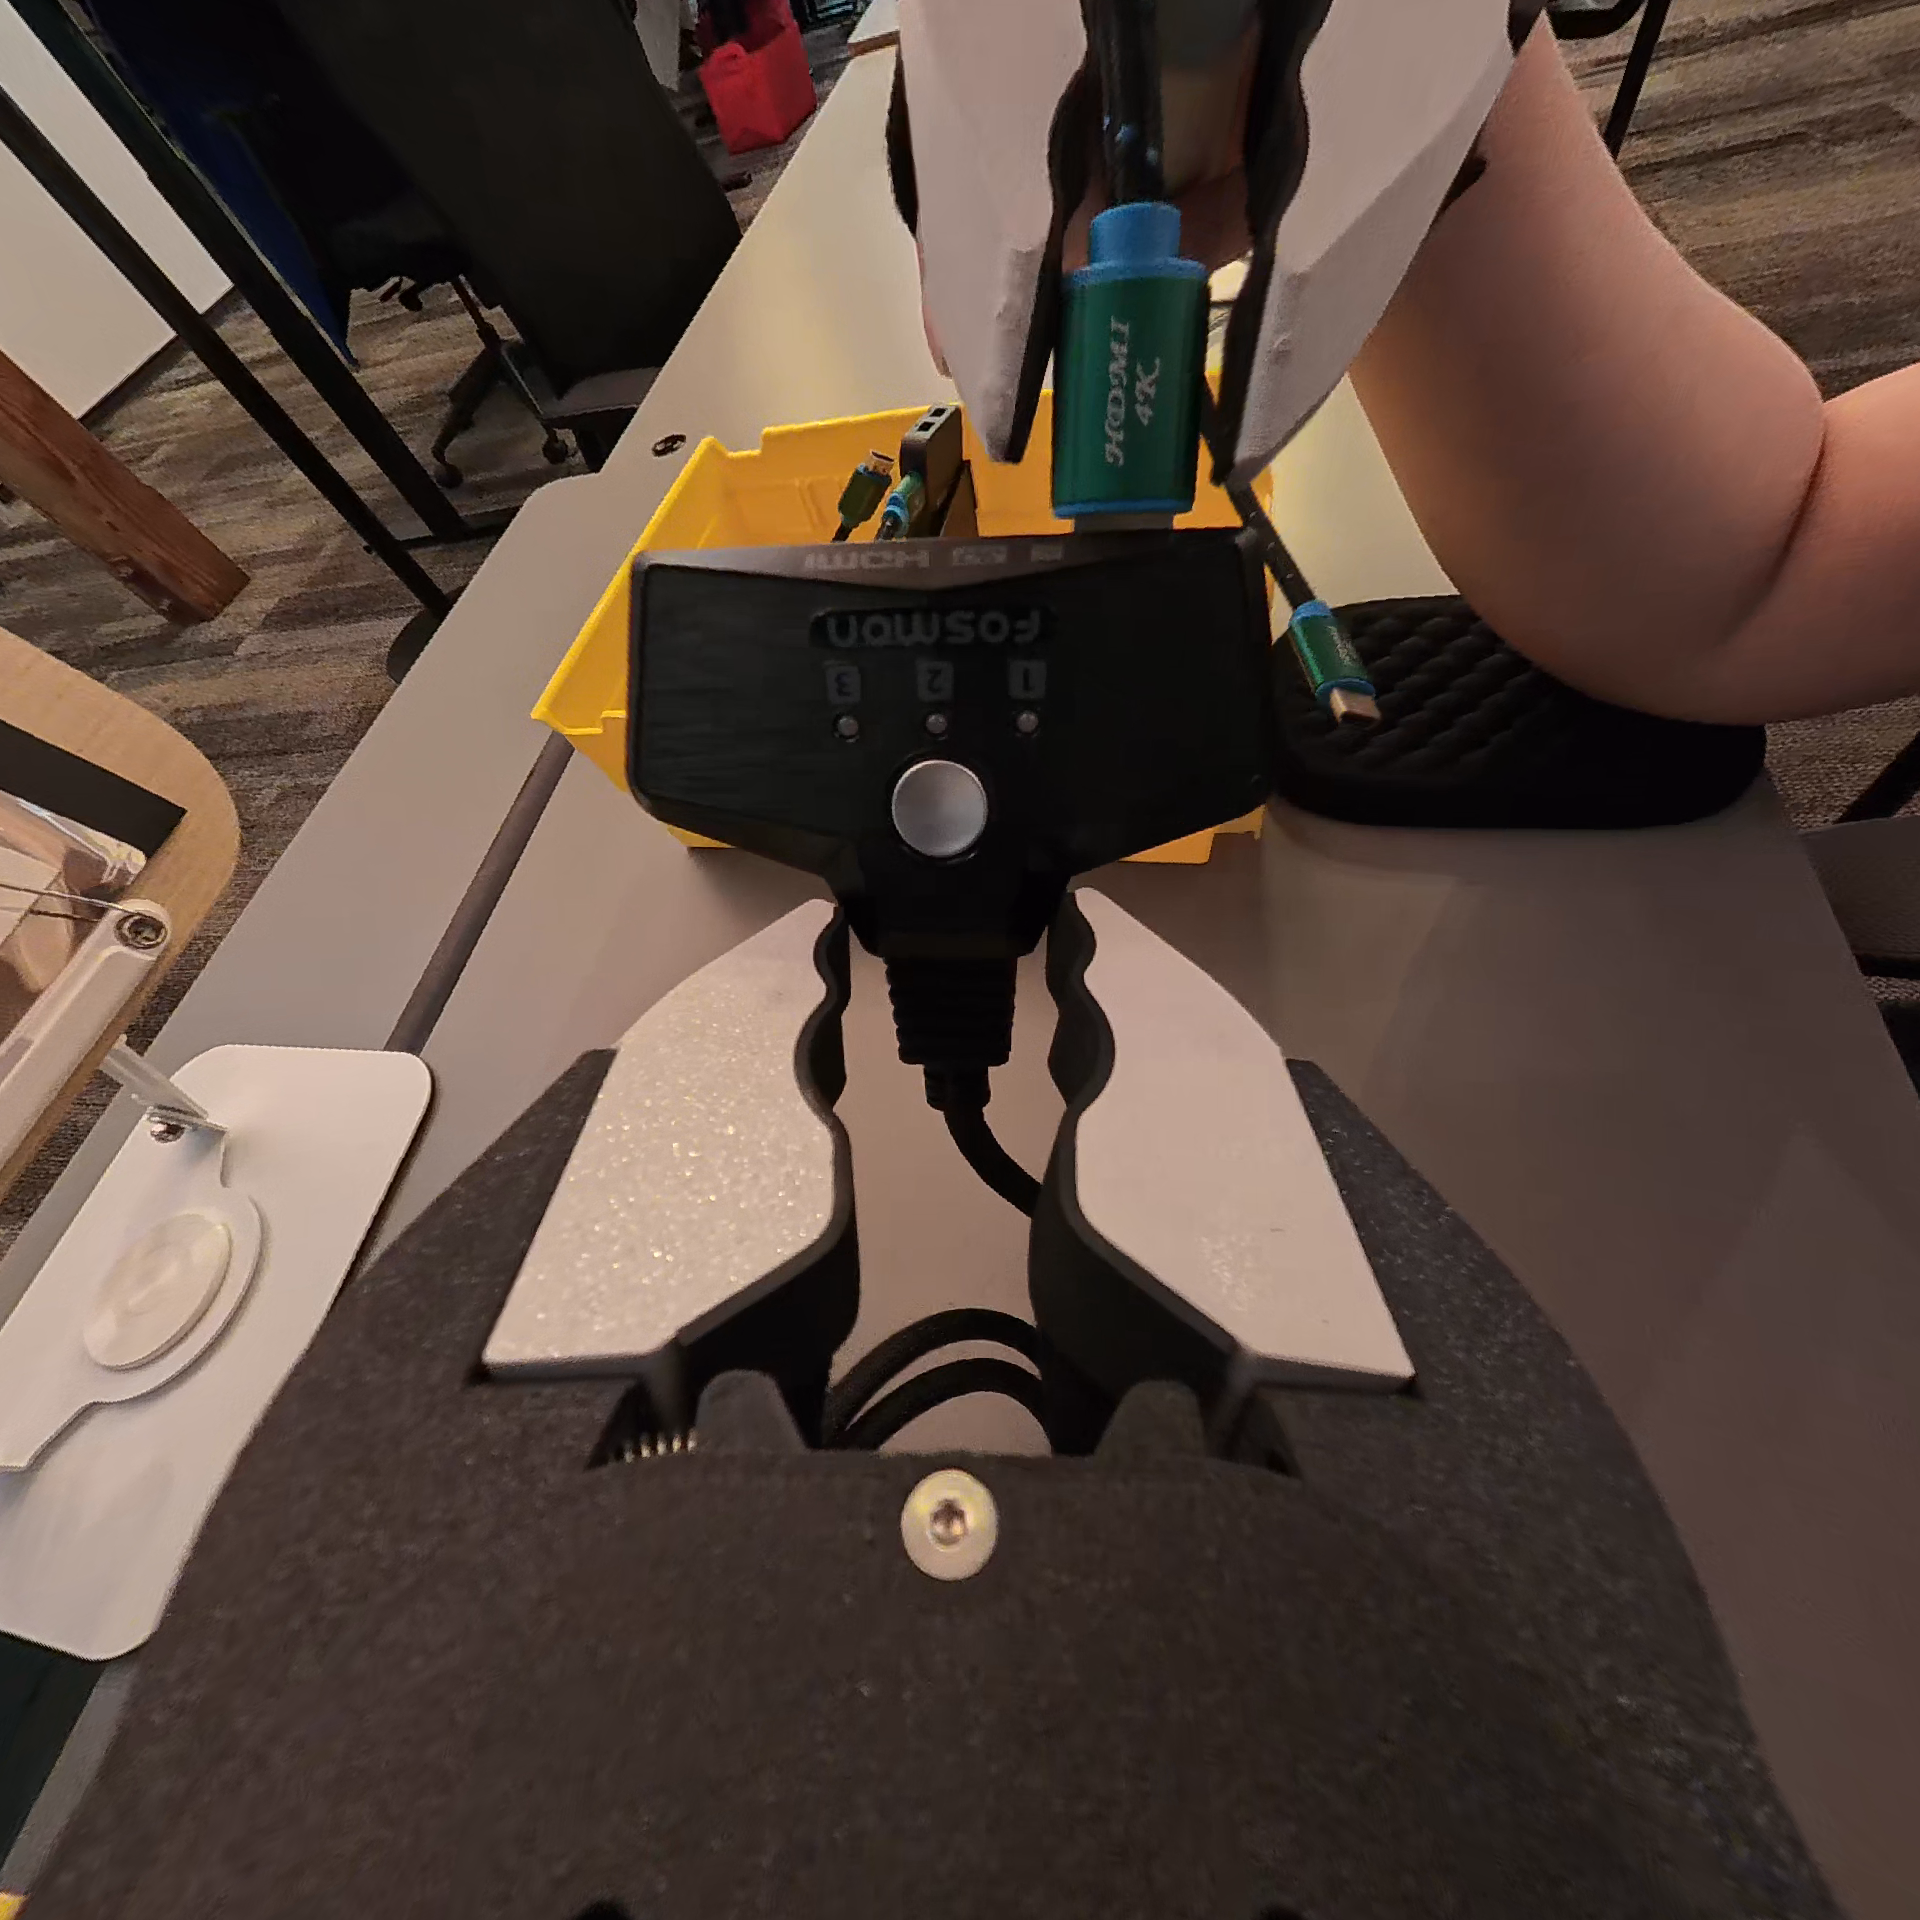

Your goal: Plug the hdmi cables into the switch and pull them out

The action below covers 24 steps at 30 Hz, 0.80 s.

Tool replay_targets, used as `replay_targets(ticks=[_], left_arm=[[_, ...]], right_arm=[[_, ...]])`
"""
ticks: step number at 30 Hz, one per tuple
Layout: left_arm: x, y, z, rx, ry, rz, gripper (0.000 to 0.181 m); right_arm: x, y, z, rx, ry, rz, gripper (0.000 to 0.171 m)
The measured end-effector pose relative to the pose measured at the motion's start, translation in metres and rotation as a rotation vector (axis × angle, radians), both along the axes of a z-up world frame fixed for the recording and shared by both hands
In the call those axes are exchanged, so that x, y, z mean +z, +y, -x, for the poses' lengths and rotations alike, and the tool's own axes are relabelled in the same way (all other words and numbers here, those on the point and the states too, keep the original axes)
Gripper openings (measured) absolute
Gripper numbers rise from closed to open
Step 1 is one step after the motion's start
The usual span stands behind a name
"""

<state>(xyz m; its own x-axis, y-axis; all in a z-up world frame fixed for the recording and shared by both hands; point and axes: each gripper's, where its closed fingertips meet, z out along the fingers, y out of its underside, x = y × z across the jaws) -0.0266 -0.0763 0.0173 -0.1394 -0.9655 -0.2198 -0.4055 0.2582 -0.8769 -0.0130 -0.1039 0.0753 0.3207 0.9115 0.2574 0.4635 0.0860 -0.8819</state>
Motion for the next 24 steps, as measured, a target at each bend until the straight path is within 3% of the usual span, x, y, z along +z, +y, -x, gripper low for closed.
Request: replay_targets(ticks=[10, 24], left_arm=[[0.010, 0.004, 0.000, 0.015, -0.056, 0.053, 0.036], [0.011, 0.012, -0.003, 0.067, -0.067, 0.055, 0.036]], right_arm=[[0.005, 0.004, -0.002, -0.011, 0.014, -0.017, 0.019], [0.002, 0.007, 0.000, -0.021, 0.000, -0.040, 0.022]])
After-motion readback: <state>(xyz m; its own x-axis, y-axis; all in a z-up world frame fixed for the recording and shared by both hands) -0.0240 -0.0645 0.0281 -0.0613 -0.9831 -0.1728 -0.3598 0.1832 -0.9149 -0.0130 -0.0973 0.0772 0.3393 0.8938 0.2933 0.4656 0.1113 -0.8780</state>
